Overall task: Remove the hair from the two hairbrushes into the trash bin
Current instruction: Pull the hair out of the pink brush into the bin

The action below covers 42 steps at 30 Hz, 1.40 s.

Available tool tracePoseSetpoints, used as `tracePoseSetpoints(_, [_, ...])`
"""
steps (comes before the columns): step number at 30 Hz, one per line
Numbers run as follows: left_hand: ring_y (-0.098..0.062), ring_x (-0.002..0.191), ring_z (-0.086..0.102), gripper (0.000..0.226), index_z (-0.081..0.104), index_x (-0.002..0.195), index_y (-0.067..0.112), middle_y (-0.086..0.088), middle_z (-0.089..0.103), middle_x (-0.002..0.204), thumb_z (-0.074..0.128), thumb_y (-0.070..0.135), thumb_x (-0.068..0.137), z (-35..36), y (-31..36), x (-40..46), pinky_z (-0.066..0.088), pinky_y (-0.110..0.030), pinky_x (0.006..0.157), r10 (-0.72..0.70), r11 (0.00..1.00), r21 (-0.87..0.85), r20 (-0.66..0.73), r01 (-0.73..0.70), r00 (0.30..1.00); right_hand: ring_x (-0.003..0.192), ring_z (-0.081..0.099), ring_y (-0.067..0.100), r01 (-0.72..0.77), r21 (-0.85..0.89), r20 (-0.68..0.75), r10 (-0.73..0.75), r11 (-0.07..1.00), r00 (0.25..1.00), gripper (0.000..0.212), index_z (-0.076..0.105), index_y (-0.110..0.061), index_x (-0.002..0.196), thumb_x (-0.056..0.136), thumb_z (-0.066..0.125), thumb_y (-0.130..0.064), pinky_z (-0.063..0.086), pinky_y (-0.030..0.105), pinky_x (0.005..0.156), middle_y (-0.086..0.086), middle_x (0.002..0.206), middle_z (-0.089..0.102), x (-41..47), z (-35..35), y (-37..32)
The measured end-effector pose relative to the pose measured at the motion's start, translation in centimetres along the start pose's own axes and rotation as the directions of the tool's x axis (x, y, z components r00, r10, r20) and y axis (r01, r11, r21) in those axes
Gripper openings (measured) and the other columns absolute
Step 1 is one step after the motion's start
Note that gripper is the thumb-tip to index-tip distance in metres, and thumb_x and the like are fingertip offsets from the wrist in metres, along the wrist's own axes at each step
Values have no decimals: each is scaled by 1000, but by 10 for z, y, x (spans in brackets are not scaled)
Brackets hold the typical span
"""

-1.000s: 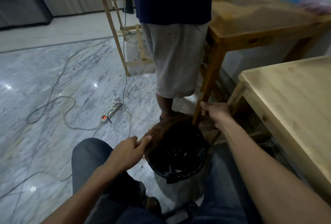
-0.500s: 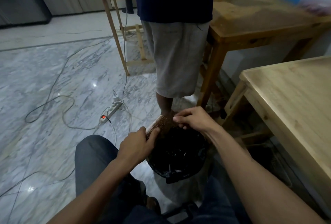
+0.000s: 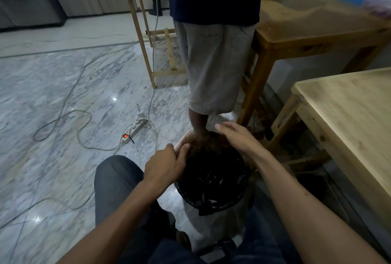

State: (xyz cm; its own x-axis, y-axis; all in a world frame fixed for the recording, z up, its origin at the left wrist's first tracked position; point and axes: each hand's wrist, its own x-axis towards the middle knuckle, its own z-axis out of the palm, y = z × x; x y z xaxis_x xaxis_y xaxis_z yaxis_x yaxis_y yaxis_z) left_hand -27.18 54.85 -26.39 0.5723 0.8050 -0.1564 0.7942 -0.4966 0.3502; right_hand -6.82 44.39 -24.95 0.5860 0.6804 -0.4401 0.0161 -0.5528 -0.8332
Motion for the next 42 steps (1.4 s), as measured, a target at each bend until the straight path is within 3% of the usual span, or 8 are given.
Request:
tracePoseSetpoints(4, [-22, 62, 54, 60, 46, 84, 16, -1, 55, 70, 28, 71, 97, 5, 8, -1, 32, -34, 51, 44, 999, -23, -31, -45, 999, 112, 70, 11, 43, -48, 163, -35, 998, 986, 82, 75, -25, 124, 63, 77, -80, 52, 37, 106, -5, 119, 77, -10, 8, 3])
tracePoseSetpoints(9, [-23, 66, 53, 62, 50, 89, 12, -4, 59, 76, 26, 68, 99, -2, -2, 4, 34, -36, 54, -38, 998, -51, -71, 35, 997, 87, 75, 12, 57, -103, -12, -58, 993, 998, 17, 85, -16, 89, 87, 81, -33, 57, 31, 87, -2, 81, 81, -4, 1, 17])
tracePoseSetpoints(14, [-32, 79, 54, 67, 52, 98, 7, -10, 59, 87, 24, 67, 99, -13, -21, 15, 38, -40, 64, -189, 975, -145, -125, 171, 974, 101, 70, 14, -67, -227, -103, 45, 971, 994, 19, 83, -19, 100, 93, 75, -34, 52, 30, 90, -5, 95, 78, -3, -16, 31])
tracePoseSetpoints(20, [-30, 70, 58, 60, 50, 88, 14, -7, 63, 78, 28, 69, 98, -5, 4, 9, 36, -37, 57, -41, 990, -138, -107, 26, 993, 134, 53, 16, -5, -46, 36, 7, 999, 999, 63, 55, -29, 147, 92, 65, -57, 43, 35, 110, -6, 143, 56, -2, 2, 14])
tracePoseSetpoints(25, [-26, 67, 56, 56, 46, 87, 16, -5, 60, 75, 29, 68, 99, -3, 26, 4, 35, -36, 54, 8, 991, -130, -74, -17, 997, 96, 76, 10, 103, 155, 124, -122, 983, 985, 41, 78, -19, 112, 89, 72, -53, 56, 28, 94, -3, 98, 81, -5, 16, 5])
tracePoseSetpoints(29, [-22, 64, 56, 55, 47, 88, 14, -3, 58, 71, 27, 64, 101, -4, 27, 5, 37, -36, 56, 11, 987, -161, -76, -23, 997, 68, 69, 12, 140, 156, -102, -125, 978, 987, 11, 81, -14, 81, 89, 80, -22, 58, 32, 78, -1, 70, 76, 3, 14, 8])
tracePoseSetpoints(38, [-27, 71, 60, 61, 49, 84, 13, -8, 64, 78, 24, 66, 100, -7, 9, 13, 40, -37, 59, -80, 978, -196, -62, 66, 995, 80, 70, 15, -102, 324, -370, 225, 941, 901, 11, 79, -10, 92, 93, 74, -20, 57, 33, 80, 3, 85, 77, 0, -16, 16])
tracePoseSetpoints(42, [-21, 72, 58, 59, 52, 88, 11, -7, 61, 81, 30, 65, 100, -11, 18, 13, 39, -35, 59, -58, 964, -257, 51, 69, 997, 120, 63, 24, -153, 198, -280, 206, 968, 938, 31, 70, -18, 127, 98, 66, -30, 49, 38, 102, 4, 131, 69, 2, -17, 21])
